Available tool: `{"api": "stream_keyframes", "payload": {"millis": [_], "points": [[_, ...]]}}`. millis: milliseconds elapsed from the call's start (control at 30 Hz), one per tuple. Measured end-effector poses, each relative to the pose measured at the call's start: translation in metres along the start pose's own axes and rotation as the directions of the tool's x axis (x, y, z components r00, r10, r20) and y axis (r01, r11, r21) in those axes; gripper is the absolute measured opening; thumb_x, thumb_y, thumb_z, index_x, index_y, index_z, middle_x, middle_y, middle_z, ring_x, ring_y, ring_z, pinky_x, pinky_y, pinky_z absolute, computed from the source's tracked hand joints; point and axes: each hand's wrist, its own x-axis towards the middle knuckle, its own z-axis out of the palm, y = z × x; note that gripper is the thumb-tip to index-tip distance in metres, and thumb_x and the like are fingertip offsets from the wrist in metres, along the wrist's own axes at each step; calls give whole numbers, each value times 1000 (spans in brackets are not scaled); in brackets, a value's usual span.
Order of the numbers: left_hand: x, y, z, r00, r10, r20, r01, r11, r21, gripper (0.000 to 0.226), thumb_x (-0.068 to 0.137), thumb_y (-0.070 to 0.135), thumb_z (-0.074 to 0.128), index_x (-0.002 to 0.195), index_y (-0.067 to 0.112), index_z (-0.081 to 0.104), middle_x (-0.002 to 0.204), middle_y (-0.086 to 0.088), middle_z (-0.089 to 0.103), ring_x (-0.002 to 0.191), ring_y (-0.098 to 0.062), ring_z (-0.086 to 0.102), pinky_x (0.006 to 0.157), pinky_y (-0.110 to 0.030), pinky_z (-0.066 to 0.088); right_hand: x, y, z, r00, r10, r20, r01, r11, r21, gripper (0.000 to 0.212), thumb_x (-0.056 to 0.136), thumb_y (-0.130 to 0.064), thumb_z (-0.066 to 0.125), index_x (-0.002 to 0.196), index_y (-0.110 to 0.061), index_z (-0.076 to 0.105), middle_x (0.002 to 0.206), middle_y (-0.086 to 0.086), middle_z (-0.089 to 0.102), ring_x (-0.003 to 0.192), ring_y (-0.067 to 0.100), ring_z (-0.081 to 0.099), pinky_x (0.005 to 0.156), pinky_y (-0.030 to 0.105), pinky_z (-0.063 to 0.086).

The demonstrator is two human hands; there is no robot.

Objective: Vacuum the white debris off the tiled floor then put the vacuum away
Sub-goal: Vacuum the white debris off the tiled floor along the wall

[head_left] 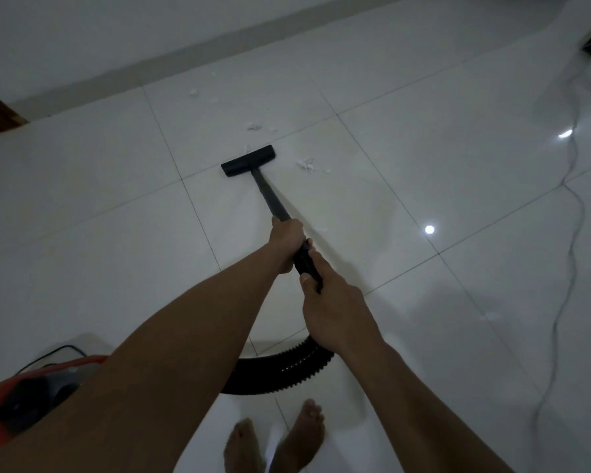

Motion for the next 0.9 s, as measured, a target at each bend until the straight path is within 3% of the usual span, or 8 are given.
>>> {"api": "stream_keyframes", "payload": {"millis": [167,300,433,600,667,900], "points": [[21,24,2,1000,-13,-24,13,1000,-9,57,98,7,31,154,17,25,75,-8,52,41,-13,52,41,-21,48,30,-11,-6,1000,0,9,0,1000,-14,52,108,-42,33,156,-50,15,109,-1,63,83,11,61,79,30,50],[40,42,1,1000,-10,-17,9,1000,-27,58,99,7,32,155,18,23,72,-7,51,38,-12,52,40,-21,48,53,-22,-11,1000,-8,19,8,1000,-19,52,108,-41,33,156,-50,15,101,-6,55,82,9,61,81,30,50],[61,66,-1,1000,-12,-8,12,998,-65,59,99,6,32,156,18,22,71,-6,49,34,-11,51,41,-21,49,80,-39,-16,999,9,34,-8,999,-39,52,108,-42,32,156,-50,15,103,-5,61,83,8,62,81,30,53],[83,100,-12,1000,-14,-11,13,997,-75,57,100,8,32,156,16,21,67,-6,49,35,-12,51,41,-22,49,113,-70,-22,998,26,62,-22,998,-65,51,108,-43,32,154,-53,14,89,-10,59,76,9,64,72,30,54],[93,116,-17,1000,-16,-17,15,998,-60,57,101,9,31,156,16,22,68,-6,51,36,-12,52,41,-22,49,126,-84,-23,998,21,66,-16,997,-74,51,107,-43,32,154,-55,14,92,-8,62,76,11,65,76,35,57],[130,163,-39,999,-18,-35,16,997,-69,59,99,8,34,156,19,22,72,-6,51,46,-14,52,41,-22,49,175,-126,-20,997,-8,82,16,996,-88,51,108,-41,31,155,-51,14,104,-5,60,84,12,63,78,32,51]]}}
